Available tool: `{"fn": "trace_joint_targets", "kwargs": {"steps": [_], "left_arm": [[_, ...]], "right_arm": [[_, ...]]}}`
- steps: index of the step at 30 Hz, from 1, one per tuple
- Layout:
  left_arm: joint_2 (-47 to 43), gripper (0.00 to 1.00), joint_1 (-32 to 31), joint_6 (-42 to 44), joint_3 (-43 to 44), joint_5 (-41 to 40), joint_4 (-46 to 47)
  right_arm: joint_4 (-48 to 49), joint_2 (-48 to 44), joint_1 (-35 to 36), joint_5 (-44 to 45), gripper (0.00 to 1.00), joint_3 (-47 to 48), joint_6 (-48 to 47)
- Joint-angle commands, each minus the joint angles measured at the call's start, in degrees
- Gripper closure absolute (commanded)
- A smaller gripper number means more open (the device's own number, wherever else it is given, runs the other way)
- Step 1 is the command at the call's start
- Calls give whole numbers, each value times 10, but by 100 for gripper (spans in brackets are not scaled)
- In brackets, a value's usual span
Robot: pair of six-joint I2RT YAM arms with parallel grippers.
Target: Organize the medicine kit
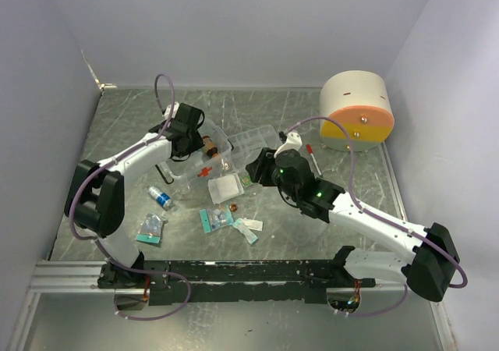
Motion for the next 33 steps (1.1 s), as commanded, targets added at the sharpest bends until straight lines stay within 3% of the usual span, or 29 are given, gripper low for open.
{"fn": "trace_joint_targets", "kwargs": {"steps": [1, 15, 21, 27, 33], "left_arm": [[10, 57, -7, -34, 16, -35, 39], [91, 52, -33, -58, 52, -72, 20], [119, 47, -37, -53, 73, -77, 23], [134, 31, -37, -37, 87, -89, 14], [132, 32, -37, -13, 88, -83, 7]], "right_arm": [[12, -5, -4, 4, 55, -16, 5], [15, 0, -6, -5, 55, -16, 4], [5, -12, -7, 0, 55, -20, 7], [2, -20, -7, 4, 55, -24, 8], [11, -22, -7, 1, 58, -30, 3]]}}
